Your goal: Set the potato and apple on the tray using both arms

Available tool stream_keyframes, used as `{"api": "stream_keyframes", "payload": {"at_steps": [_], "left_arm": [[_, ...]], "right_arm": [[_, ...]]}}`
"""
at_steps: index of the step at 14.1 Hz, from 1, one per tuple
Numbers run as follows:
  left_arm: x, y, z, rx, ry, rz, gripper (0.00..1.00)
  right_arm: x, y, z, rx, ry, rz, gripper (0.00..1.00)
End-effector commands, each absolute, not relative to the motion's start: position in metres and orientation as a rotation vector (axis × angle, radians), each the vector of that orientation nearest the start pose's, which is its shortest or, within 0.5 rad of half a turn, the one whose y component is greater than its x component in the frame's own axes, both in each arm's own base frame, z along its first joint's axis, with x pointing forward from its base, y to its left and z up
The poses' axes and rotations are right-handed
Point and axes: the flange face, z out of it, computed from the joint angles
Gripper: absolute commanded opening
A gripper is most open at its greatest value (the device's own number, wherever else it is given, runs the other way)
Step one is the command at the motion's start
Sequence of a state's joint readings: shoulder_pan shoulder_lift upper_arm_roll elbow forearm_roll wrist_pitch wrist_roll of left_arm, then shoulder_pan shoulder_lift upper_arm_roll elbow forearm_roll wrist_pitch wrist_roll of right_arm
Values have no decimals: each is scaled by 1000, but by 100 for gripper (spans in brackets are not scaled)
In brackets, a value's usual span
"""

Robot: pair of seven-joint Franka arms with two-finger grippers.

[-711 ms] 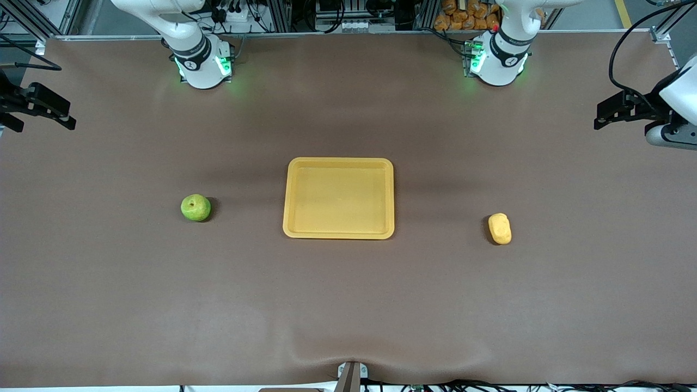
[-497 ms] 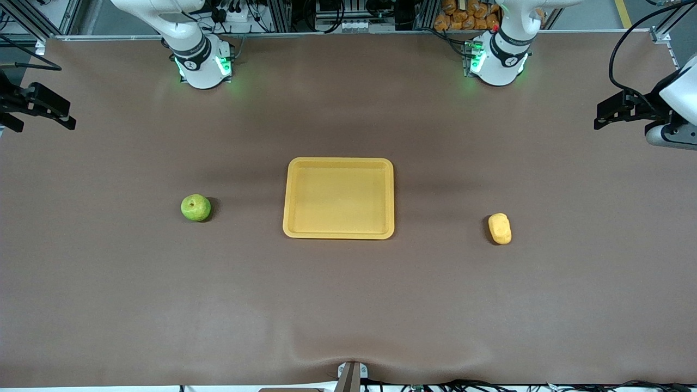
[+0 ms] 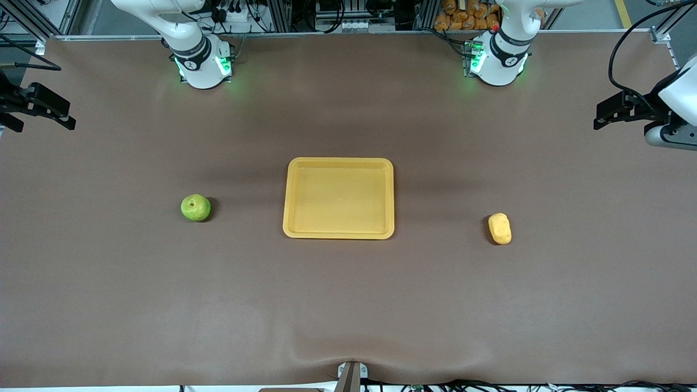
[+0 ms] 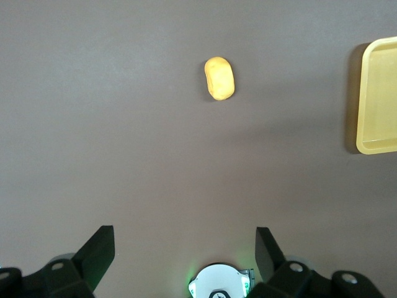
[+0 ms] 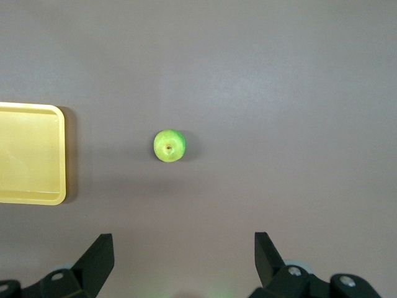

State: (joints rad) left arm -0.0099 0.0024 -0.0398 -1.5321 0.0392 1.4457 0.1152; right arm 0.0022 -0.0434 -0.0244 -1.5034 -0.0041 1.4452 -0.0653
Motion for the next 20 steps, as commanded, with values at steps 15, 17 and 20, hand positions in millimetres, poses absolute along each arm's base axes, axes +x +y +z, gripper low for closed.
{"api": "stream_keyframes", "payload": {"at_steps": [15, 17, 20], "left_arm": [[629, -27, 470, -3080, -1, 266, 100], [631, -27, 449, -3083, -11, 240, 100], [630, -34, 416, -3089, 18, 178, 100]], "right_arm": [[525, -34, 674, -3149, -24, 20, 100], [528, -29, 670, -3155, -43, 30, 100], [543, -26, 645, -3156, -55, 106, 100]]}}
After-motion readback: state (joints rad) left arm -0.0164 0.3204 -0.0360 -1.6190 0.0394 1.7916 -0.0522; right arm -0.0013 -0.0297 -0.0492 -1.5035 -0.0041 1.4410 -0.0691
